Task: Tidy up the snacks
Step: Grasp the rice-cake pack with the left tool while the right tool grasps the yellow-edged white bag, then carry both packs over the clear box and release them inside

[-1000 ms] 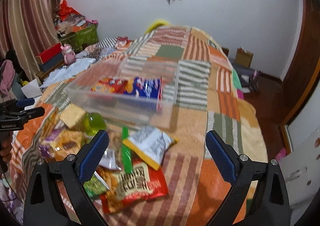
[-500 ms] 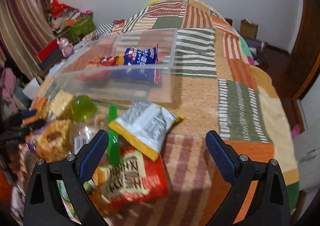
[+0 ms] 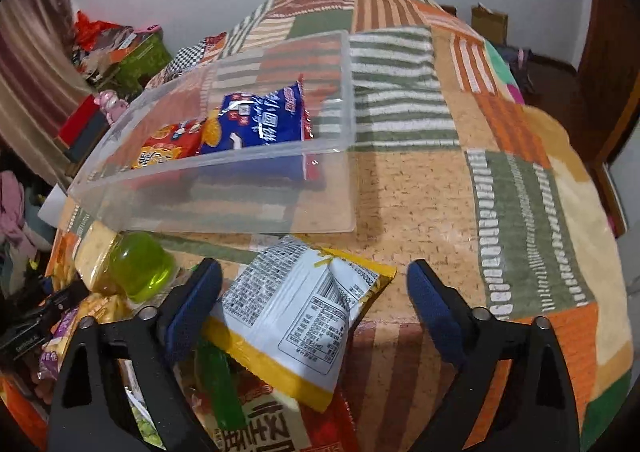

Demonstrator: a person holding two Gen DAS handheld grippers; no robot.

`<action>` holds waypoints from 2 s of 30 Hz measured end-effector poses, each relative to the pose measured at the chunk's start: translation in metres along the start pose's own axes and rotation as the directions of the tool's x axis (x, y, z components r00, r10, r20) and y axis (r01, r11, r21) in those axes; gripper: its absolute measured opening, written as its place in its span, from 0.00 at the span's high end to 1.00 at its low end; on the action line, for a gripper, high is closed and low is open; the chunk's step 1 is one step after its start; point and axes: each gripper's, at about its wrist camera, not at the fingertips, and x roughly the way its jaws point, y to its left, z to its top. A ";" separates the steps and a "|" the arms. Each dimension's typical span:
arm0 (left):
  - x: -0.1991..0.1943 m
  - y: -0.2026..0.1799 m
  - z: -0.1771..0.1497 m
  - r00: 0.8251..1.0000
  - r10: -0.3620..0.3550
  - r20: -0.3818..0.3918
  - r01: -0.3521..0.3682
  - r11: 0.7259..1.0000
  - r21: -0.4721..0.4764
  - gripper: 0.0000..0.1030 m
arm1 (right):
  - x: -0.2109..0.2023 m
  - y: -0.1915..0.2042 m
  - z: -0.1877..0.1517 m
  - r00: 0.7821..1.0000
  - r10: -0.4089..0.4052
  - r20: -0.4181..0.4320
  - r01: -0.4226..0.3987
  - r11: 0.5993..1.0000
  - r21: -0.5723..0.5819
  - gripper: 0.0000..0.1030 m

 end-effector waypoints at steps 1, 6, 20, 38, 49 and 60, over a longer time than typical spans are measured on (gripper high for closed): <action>-0.001 0.001 0.000 1.000 0.005 0.002 -0.005 1.000 0.003 0.53 | 0.000 -0.002 -0.002 1.000 0.007 -0.005 -0.007 1.000 0.008 0.17; -0.006 0.002 0.001 0.999 0.028 0.016 -0.028 1.000 0.000 0.56 | -0.002 -0.004 -0.006 1.000 -0.007 -0.016 0.007 1.000 -0.003 0.44; -0.053 -0.007 0.024 0.987 0.050 0.154 -0.051 0.999 0.001 0.57 | -0.044 -0.009 -0.011 0.996 -0.028 0.085 0.029 0.999 -0.013 0.49; -0.075 -0.052 0.095 0.956 -0.008 0.295 -0.011 0.998 0.063 0.57 | -0.086 0.033 0.037 0.960 0.042 0.276 -0.012 0.994 -0.111 0.49; -0.043 -0.069 0.132 0.960 -0.012 0.281 -0.012 0.996 0.084 0.57 | -0.073 0.044 0.070 0.950 0.083 0.301 -0.040 0.988 -0.146 0.49; 0.006 -0.073 0.155 0.979 -0.020 0.201 0.003 0.996 0.085 0.57 | -0.033 0.047 0.089 0.972 0.076 0.221 -0.037 0.983 -0.179 0.49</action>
